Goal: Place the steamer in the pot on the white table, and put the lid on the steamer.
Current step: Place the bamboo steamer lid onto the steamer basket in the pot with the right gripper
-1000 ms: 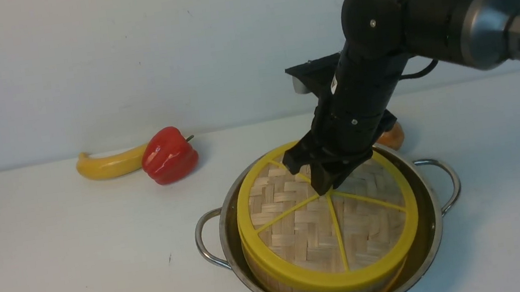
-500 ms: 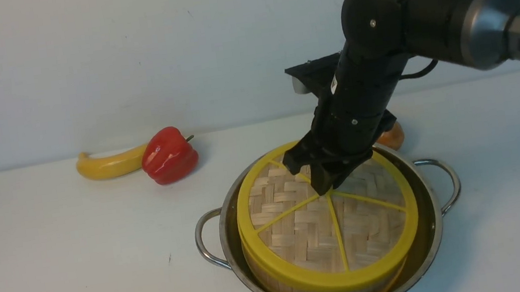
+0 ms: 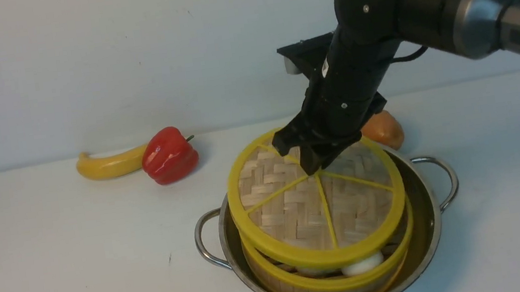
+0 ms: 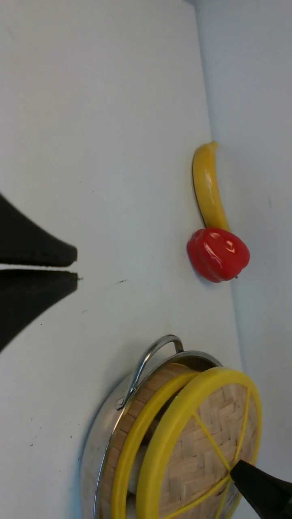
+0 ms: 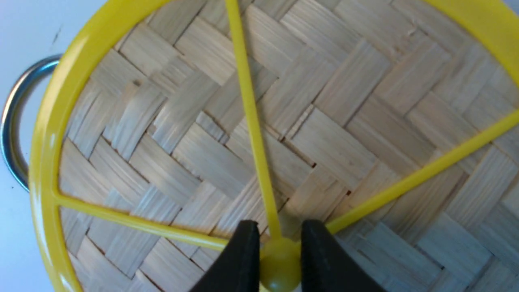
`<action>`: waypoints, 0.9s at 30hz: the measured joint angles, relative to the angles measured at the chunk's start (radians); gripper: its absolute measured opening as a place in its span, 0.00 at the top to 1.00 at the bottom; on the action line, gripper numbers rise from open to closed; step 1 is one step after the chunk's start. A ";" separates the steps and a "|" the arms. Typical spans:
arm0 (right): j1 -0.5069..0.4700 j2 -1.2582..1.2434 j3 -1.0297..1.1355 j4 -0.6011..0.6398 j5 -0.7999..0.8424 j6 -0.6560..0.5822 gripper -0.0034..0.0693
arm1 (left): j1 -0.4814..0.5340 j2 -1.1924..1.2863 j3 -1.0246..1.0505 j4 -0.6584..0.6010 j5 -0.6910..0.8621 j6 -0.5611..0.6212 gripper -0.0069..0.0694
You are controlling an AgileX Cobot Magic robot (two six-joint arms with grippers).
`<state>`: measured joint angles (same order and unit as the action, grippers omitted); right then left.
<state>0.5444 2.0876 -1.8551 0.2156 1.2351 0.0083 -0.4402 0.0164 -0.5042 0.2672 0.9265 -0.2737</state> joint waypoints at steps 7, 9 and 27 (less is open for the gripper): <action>0.000 0.016 -0.004 0.004 -0.001 0.000 0.76 | 0.000 0.000 0.000 0.000 0.000 0.000 0.90; 0.000 0.016 -0.006 0.004 -0.001 0.001 0.76 | 0.000 0.000 0.000 0.000 0.000 0.000 0.90; 0.000 -0.052 -0.005 0.003 0.000 0.027 0.76 | 0.000 0.000 0.000 0.002 0.000 0.000 0.90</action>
<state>0.5444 2.0359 -1.8596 0.2183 1.2353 0.0352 -0.4402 0.0164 -0.5042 0.2697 0.9265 -0.2737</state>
